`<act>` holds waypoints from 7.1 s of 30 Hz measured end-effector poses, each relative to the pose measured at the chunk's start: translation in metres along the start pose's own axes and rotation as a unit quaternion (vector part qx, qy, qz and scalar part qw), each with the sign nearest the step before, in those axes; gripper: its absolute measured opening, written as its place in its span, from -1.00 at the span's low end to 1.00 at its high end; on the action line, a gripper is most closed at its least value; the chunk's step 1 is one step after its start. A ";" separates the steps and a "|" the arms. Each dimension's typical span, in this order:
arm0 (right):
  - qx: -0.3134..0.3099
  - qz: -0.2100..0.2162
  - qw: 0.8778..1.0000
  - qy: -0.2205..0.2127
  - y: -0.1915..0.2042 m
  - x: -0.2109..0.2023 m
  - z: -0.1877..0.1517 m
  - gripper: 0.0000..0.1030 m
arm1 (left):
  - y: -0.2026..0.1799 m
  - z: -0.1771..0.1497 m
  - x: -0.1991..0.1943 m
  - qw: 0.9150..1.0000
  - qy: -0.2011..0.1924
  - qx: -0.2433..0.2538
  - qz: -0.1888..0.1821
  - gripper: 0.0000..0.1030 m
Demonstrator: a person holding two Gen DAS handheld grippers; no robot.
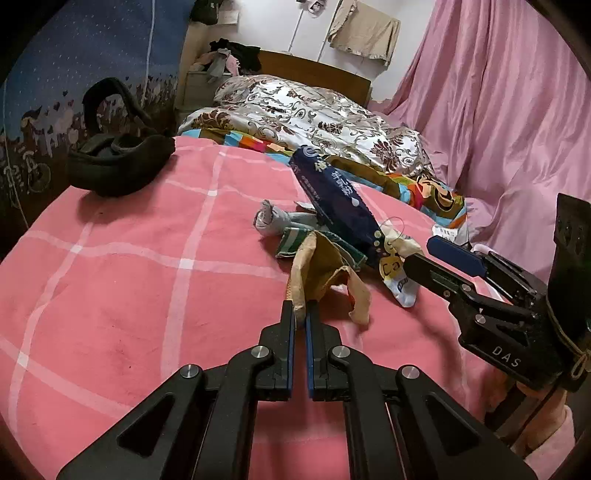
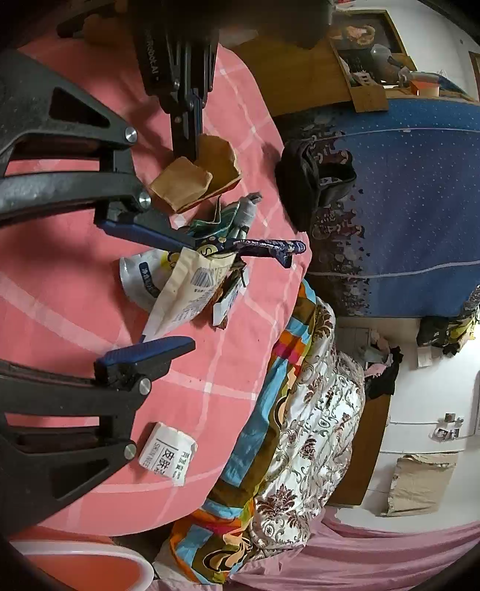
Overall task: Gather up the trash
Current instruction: 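Grasp the brown paper cup with left tool while right tool grasps white paper packet, then carry both items over the orange bucket and open both tools, then move both tools back to the trash pile on the bedspread, then grasp the green wrapper with left tool while right tool grasps blue wrapper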
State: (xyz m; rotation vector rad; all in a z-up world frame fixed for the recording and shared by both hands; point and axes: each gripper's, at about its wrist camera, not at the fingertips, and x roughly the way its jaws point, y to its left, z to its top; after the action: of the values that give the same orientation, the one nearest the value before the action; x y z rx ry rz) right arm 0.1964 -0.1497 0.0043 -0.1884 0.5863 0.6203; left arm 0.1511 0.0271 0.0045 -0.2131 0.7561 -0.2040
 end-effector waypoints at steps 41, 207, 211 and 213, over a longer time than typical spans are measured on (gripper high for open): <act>0.077 -0.170 0.944 -0.273 -0.052 -0.176 -0.017 -0.80 | -0.124 0.020 -0.053 0.974 -0.193 0.105 -0.059 -0.96; 0.096 0.004 0.995 -0.013 -0.032 -0.032 -0.028 -0.59 | -0.015 0.023 0.025 0.994 0.061 0.057 -0.073 -0.70; 0.109 -0.011 0.994 -0.005 -0.044 -0.039 -0.037 -0.57 | -0.013 0.022 0.025 0.995 0.048 0.057 -0.065 -0.25; 0.116 -0.018 0.993 0.000 -0.049 -0.042 -0.042 -0.57 | -0.012 0.024 0.025 0.995 0.040 0.056 -0.067 -0.18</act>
State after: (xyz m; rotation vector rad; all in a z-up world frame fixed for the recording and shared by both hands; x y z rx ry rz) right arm 0.1784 -0.2240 -0.0066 0.0203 0.6481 0.5131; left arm 0.1846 0.0116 0.0083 -0.1498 0.8083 -0.3825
